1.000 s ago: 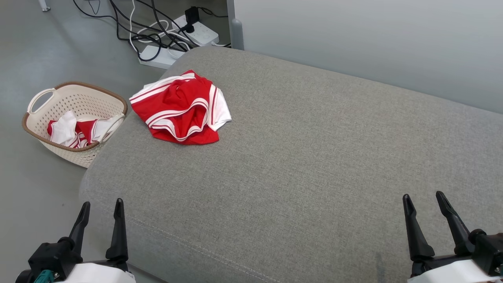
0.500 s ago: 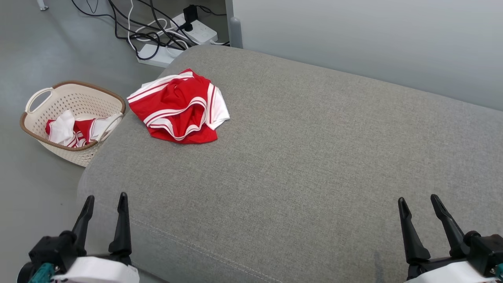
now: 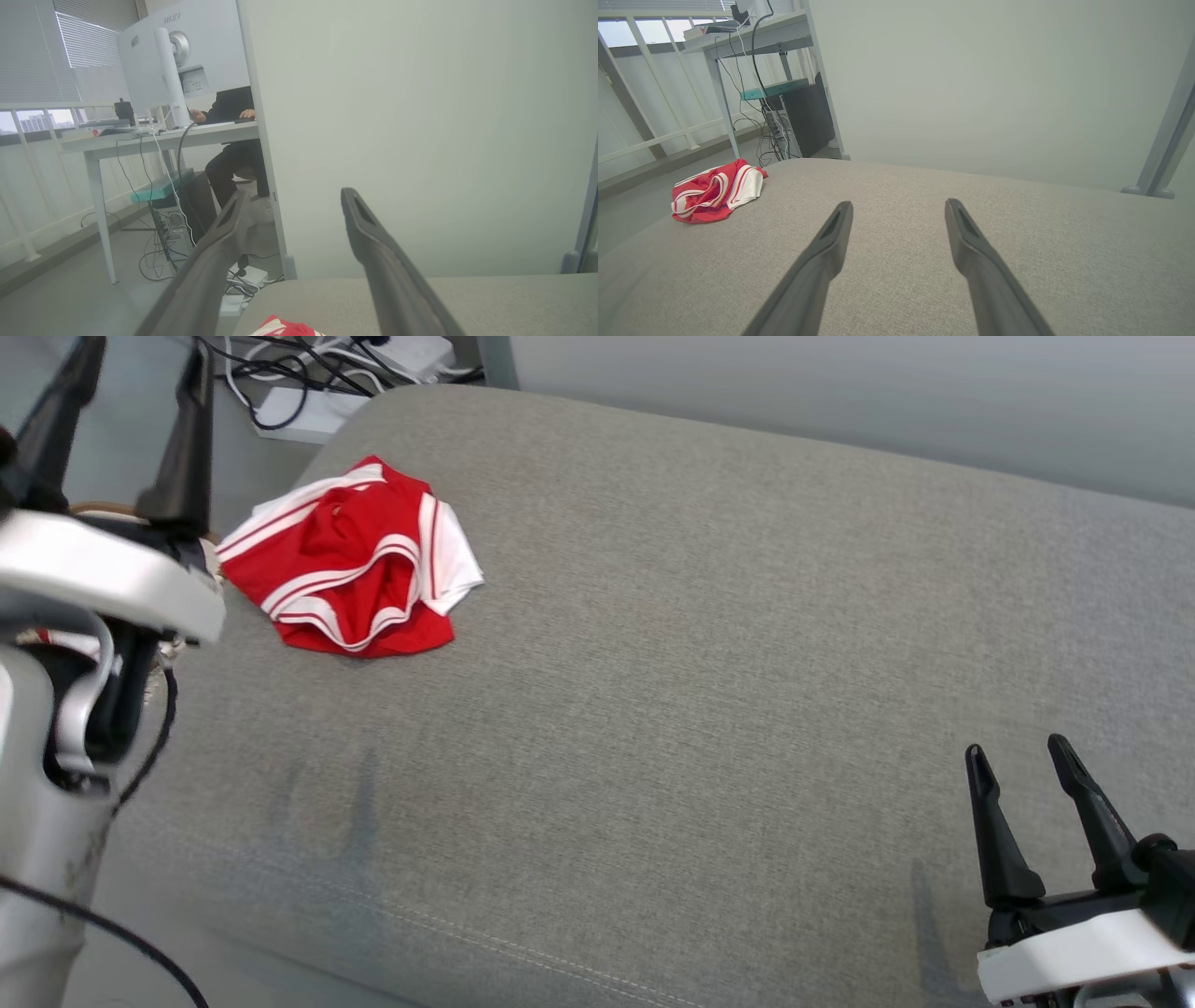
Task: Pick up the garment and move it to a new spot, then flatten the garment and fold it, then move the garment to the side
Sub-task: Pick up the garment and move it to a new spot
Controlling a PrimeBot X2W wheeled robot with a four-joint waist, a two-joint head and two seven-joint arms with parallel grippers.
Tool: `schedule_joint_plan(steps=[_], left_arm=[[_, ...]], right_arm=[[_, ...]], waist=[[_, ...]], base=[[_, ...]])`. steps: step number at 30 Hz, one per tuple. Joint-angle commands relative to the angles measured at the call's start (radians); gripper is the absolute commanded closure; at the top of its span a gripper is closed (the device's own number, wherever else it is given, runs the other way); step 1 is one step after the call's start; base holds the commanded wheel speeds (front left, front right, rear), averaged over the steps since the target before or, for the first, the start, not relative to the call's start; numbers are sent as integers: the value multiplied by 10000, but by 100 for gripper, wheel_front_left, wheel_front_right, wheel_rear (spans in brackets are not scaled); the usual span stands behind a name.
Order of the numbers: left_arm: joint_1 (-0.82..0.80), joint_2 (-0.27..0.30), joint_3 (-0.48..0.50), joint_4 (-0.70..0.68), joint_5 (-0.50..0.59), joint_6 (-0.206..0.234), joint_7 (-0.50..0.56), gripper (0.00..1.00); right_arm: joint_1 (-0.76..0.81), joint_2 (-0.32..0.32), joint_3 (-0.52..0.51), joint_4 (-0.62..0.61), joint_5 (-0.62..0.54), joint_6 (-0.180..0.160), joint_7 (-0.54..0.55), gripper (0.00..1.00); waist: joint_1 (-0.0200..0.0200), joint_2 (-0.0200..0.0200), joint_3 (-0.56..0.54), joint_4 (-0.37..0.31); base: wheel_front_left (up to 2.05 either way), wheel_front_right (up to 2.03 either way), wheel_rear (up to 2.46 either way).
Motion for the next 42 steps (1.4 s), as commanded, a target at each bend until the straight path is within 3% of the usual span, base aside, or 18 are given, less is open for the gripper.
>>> schedule_joint_plan(steps=[1, 9, 16, 26, 40, 41, 42], left_arm=[[-1021, 461, 365, 393, -234, -219, 334, 0], [-3524, 337, -48, 4909, -979, -1094, 1992, 0], [-4337, 170, -56, 7575, -1466, -1499, 2636, 0], [-4375, 338, 448, 9876, -1957, -1365, 2344, 0], [-4736, 715, 671, 11315, -2170, -1006, 2338, 0], [-4735, 702, 643, 11398, -2168, -978, 2438, 11], [-4741, 702, 607, 11448, -2147, -953, 2485, 58]], right_arm=[[-415, -156, 165, -352, -82, 14, -13, 0], [-911, -178, 211, -298, -33, 14, -167, 0], [-1365, -307, 356, -237, 8, 14, -230, 0], [-1729, -532, 365, -199, 103, 14, -303, 0], [-1826, -751, 160, -608, 178, 14, -193, 0], [-1823, -752, 159, -625, 179, 14, -189, 0], [-1823, -764, 157, -636, 186, 14, -184, 0]], waist=[[0, 0, 484, -529], [0, 0, 1523, -1964], [0, 0, 2360, -2786], [0, 0, 3142, -3454], [0, 0, 3954, -3868], [0, 0, 3973, -3879], [0, 0, 3988, -3886]], base=[[0, 0, 0], [0, 0, 0], [0, 0, 0], [0, 0, 0], [0, 0, 0], [0, 0, 0], [0, 0, 0]])
